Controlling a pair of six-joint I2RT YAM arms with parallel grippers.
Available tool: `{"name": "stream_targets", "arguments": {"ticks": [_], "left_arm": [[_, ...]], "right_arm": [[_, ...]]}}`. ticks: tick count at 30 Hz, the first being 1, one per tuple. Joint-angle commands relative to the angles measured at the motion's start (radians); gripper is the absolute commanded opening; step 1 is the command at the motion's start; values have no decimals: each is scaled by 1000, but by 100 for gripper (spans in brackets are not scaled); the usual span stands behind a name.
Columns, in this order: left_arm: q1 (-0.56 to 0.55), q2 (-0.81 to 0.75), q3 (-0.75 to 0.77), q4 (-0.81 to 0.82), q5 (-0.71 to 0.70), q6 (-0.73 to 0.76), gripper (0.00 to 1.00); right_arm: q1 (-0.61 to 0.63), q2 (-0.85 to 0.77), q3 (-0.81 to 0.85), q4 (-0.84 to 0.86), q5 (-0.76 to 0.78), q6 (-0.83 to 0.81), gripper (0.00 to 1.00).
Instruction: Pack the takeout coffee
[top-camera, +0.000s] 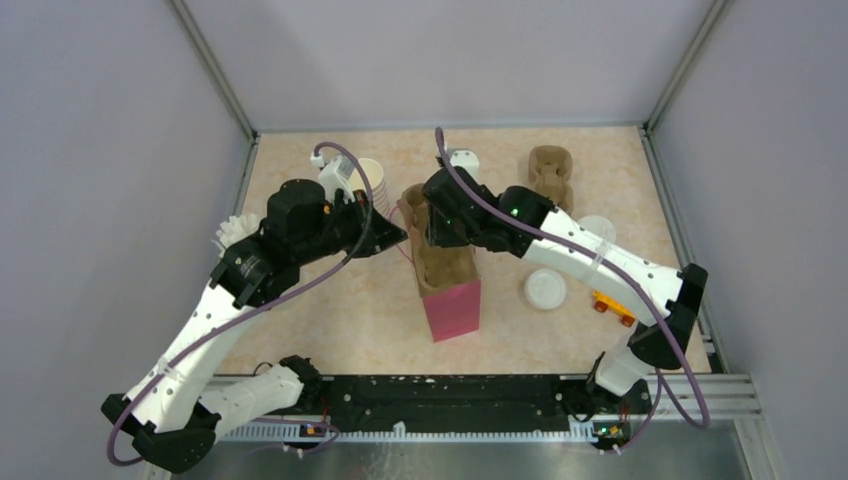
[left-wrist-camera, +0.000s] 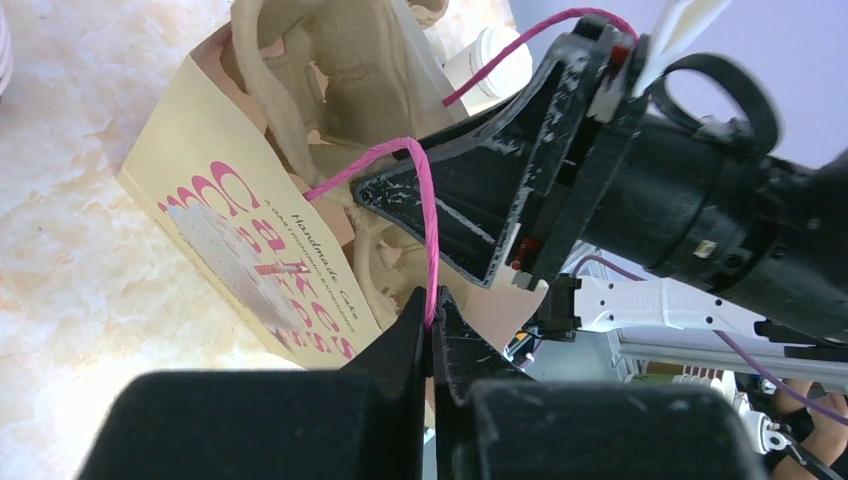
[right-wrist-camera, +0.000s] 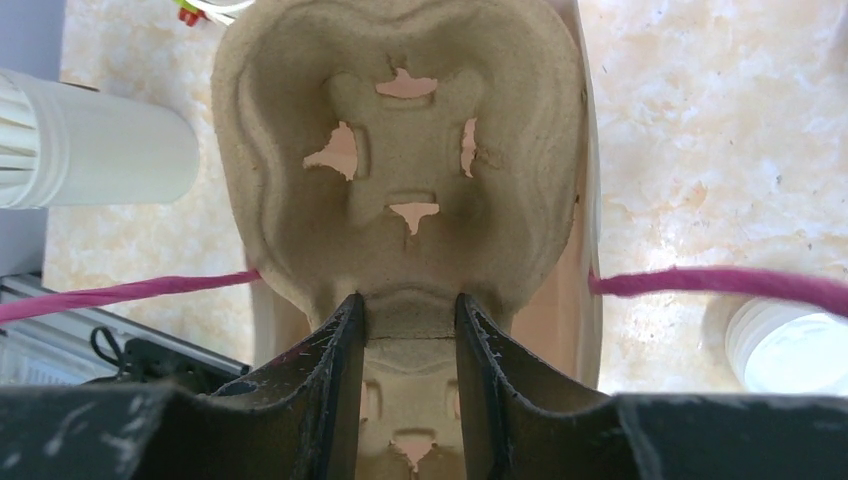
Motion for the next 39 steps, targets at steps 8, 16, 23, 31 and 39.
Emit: {"name": "stream_targets", "arguments": {"ticks": [8,16,23,31,39], "left_arm": [[4,-11,-15,37,-14,-17,2],[4,-16,-23,31,-47,-27,1],[3,2,-1,21,-57,-15,1],[4,8,1,18,-78,-12,2],[3,16,1,24,-78,-8,2]], "right_arm": [[-19,-59,-68,47,-21,-55,22],[-4,-50,-135,-31,-54,-76,22],[7,-29,-108,-68,-42,-77,22],[8,-16,16,-175,-74,-109,22],[9,30,18,-227,-145,-107,22]]}}
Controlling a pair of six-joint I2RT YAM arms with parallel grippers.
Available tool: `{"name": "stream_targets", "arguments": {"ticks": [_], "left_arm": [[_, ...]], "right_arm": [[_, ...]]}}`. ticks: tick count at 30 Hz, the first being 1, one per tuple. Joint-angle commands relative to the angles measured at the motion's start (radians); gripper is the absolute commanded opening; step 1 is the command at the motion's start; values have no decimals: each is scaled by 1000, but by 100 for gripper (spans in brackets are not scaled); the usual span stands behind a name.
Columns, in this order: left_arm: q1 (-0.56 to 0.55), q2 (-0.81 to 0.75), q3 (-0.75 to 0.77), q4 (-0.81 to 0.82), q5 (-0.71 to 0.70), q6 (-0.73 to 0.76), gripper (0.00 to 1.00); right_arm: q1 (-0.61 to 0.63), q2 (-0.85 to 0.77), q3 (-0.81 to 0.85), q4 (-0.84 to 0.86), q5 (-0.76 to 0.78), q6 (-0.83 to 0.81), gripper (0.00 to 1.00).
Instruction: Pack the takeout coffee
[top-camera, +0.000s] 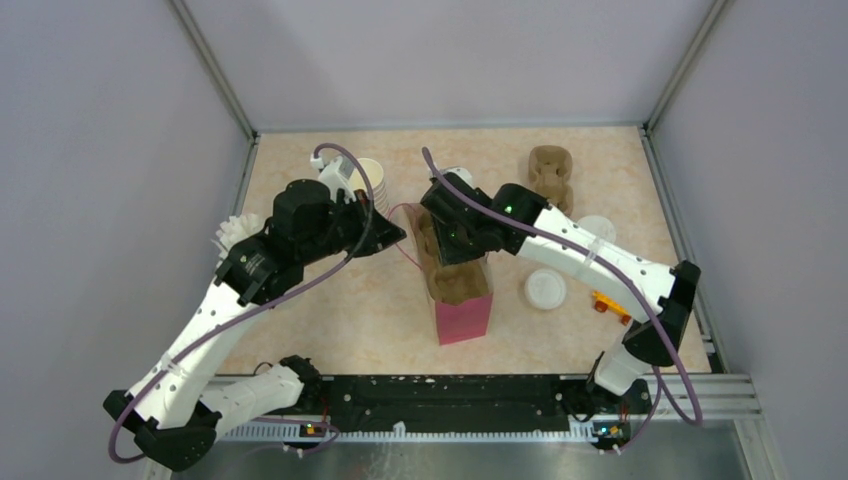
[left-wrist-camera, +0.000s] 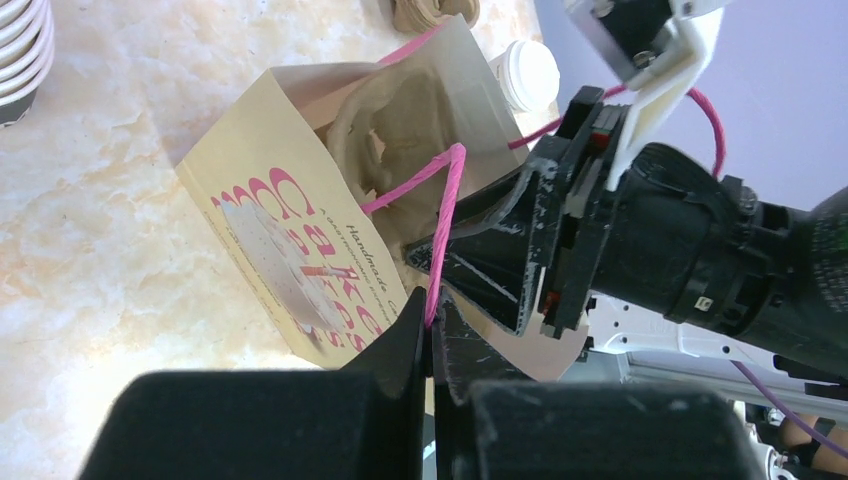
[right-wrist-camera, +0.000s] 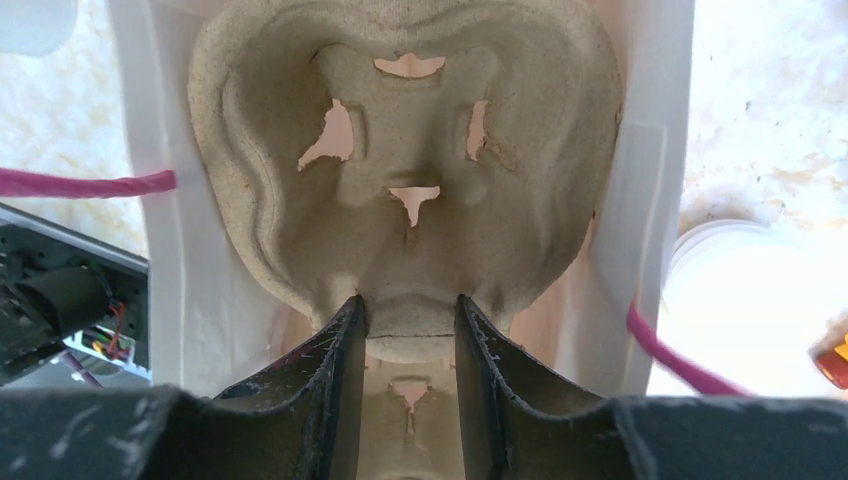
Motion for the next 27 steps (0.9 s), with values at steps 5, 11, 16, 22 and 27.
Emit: {"name": "stream_targets", "arguments": {"ticks": [5,11,16,22,27], "left_arm": [[3,8,16,26,-23,11,2],[4,11,13,34,-16,10,6],[3,12,10,30,-10,4,13],[3,2,4,30,-13,-3,24],[3,-4,2,21,-14,-1,27]], "right_arm": [[11,36,27,-84,-33,-10,22],[11,52,-8,-8,-8,-29,25],[11,57,-44,26,25,-28,32],[11,56,-52,34,14,-40,38],[11,45,-112,70,11,-51,38]]}}
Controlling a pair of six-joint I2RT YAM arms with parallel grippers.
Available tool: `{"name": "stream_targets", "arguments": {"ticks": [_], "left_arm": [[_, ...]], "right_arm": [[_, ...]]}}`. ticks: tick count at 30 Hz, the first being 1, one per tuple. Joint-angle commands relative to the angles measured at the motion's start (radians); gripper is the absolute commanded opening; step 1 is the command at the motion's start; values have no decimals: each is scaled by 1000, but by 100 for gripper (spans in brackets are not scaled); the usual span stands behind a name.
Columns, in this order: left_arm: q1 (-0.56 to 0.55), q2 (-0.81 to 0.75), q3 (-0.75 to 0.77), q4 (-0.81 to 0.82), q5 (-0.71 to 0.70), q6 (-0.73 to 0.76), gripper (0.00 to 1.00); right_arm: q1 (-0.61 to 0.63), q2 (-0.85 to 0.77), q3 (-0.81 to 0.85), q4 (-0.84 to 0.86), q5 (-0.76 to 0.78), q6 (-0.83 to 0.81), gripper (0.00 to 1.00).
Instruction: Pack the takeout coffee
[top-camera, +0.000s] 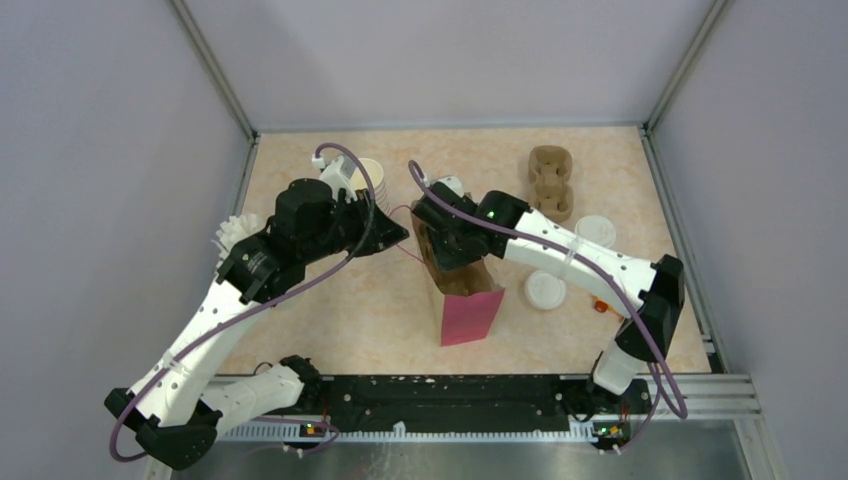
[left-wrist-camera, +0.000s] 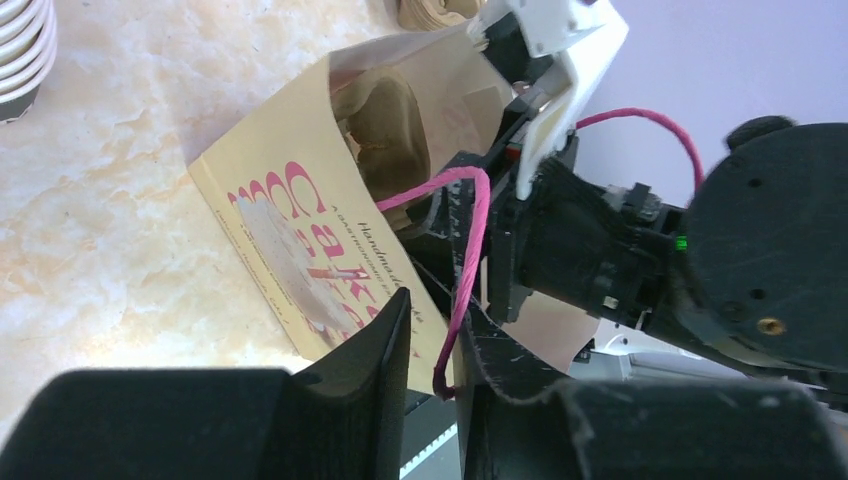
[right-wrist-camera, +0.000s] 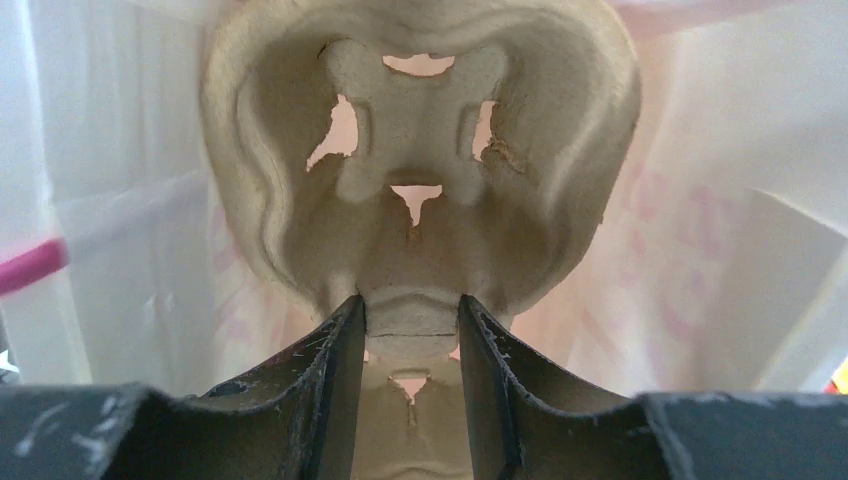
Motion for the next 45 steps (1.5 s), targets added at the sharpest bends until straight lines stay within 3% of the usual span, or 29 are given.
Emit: {"name": "stream_targets", "arguments": {"ticks": [1,5,11,15,18,22,26,30,33,35,37,39,42,45], "left_arm": [[3,-16,2,23,-13,-1,28],[3,-18,7,14,-17,1,30],[3,-17,8,15,-18,2,28],[3,-13,4,24,-11,2,24],[3,-12,5,27,-10,2,23],[3,-10,-2,35,-8,0,22],[3,-7,-8,43,-4,-8,21],[3,-4,-1,40,-17,-1,21],[3,-2,0,46,-14,-2,22],[3,-4,7,58,-6,-6,30],[3,-8,19,71,11,-3,52],[3,-11,41,76,42,13,65],[3,-21,89,45,64,60,78],[4,-30,139,-35,49,110,84]], "right_arm": [[10,-17,-88,61,2,-15,38],[11,-50,-142,102,-2,-11,38],[10,-99,-22,81,21,-14,46],[11,-154,-50,172,17,-16,47],[11,-189,-105,245,47,-13,44],[12,-231,-227,405,100,-81,33],[12,-246,-335,552,126,-180,32],[12,-223,-312,502,136,-186,33],[12,-212,-202,398,135,-165,37],[13,-215,-124,341,115,-158,38],[12,-231,-69,316,76,-158,38],[12,-250,-36,310,22,-159,40],[11,-277,-12,309,-27,-146,41],[10,-304,21,294,-26,-114,41]]}}
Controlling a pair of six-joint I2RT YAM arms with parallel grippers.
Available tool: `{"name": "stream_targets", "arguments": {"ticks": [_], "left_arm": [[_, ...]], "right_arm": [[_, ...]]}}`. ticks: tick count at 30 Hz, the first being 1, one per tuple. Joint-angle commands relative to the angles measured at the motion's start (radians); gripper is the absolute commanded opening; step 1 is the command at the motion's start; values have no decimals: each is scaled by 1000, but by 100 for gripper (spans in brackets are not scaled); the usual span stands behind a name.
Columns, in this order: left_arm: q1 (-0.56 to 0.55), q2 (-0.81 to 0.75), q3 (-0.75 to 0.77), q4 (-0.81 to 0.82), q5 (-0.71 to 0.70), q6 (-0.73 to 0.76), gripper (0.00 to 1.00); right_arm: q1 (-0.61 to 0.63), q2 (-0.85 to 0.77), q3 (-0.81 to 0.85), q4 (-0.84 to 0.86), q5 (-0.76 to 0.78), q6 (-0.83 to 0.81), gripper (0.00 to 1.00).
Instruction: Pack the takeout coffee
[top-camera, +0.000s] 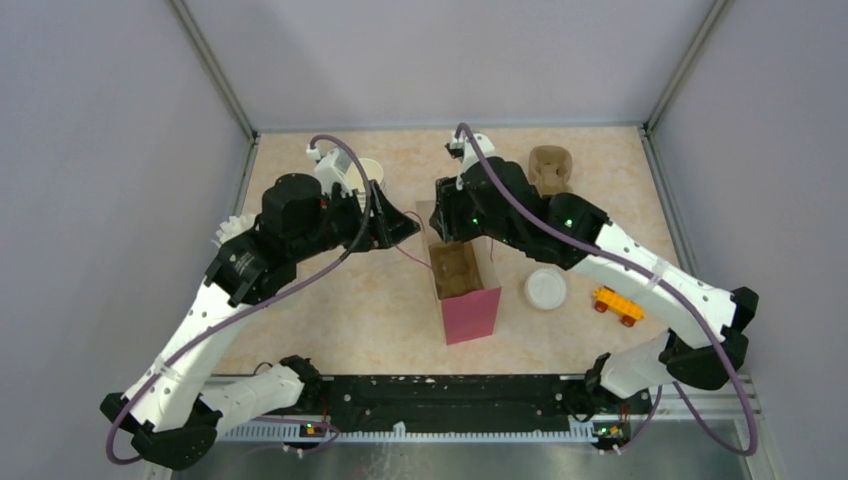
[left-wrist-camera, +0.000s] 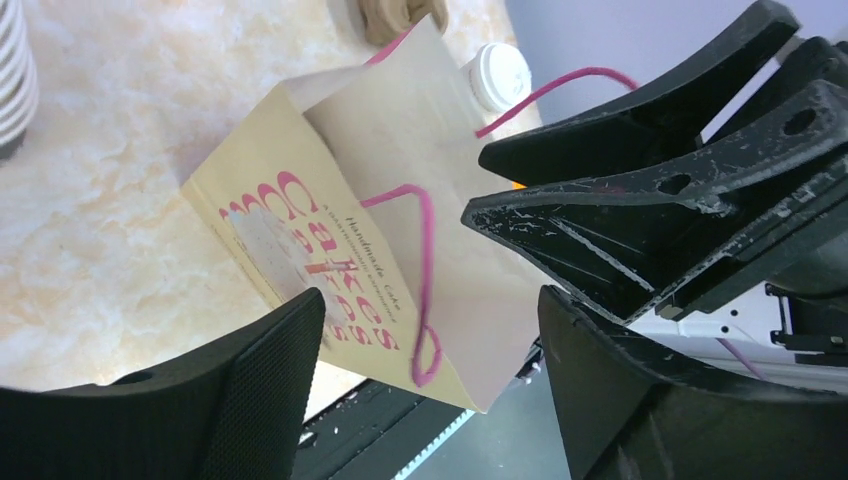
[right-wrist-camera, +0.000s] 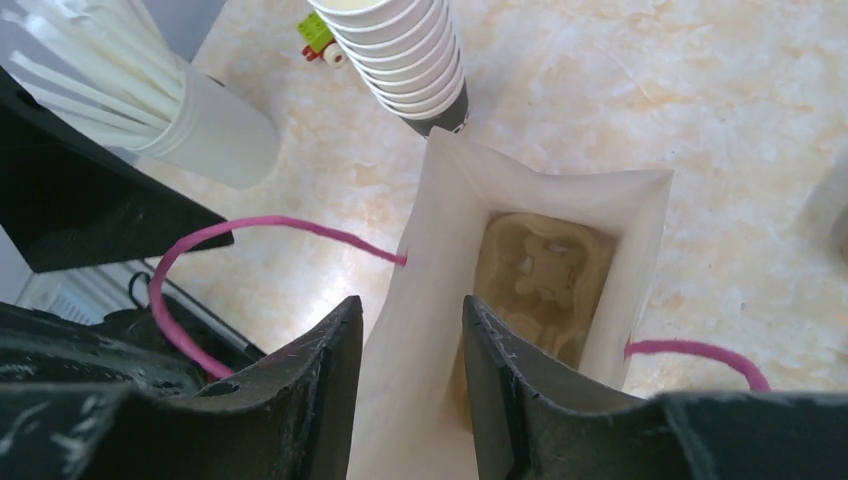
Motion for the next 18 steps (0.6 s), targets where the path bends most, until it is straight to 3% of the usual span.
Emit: {"name": "stream_targets", "arguments": {"ticks": [1,3,7,11,18], "left_arm": [[4,-32,113,-76,5,102,84],[3,-27,156,-136,-14,136,85],[4,29,263,-250,-54,218,84],[3,95,338,-266,-117,278,82],[3,234,430,-158,-54,497,80]], "right_arm": [[5,-70,84,-36,-34,48,41],[5,-99,116,-30,-18,80,43],[5,-145,183,-74,61,158,59],[5,-176,211,-148,115,197,70],[4,-305,66,-135,169,206,70]]}}
